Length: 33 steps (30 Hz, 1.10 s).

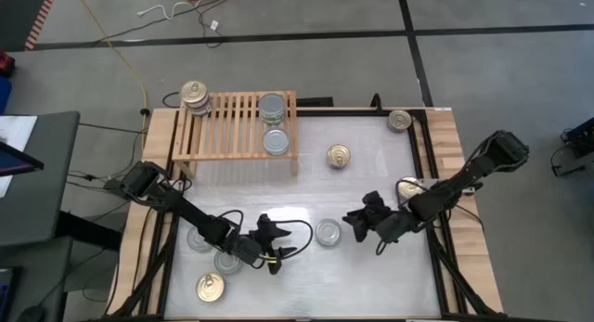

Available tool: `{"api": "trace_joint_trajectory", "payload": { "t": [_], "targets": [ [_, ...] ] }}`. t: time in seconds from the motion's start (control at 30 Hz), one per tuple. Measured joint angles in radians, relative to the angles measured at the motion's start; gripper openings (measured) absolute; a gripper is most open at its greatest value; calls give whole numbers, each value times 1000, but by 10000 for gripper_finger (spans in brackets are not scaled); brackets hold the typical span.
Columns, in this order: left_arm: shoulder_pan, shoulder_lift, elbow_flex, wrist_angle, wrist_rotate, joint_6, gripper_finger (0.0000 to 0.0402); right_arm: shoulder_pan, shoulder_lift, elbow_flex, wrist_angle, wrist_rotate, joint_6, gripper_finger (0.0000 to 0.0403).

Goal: Stack canned seafood by type on shelf
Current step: Stack the green tuna can on top of the bottom green tuna can on the shelf

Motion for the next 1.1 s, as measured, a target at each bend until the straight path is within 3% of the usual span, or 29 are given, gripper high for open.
{"api": "trace_joint_trajectory", "payload": {
  "t": [0.3,0.63,0.93,1.1],
  "targets": [
    [0,0,0,-7,1,-4,251,9,187,6,122,-53,115,156],
    [0,0,0,-17,0,-68,251,8,343,54,243,-55,121,152],
    [12,0,0,-38,-1,-345,251,8,401,139,238,-55,26,76],
    [51,0,0,-45,32,-584,251,0,404,163,233,-65,-44,45]
  ]
}}
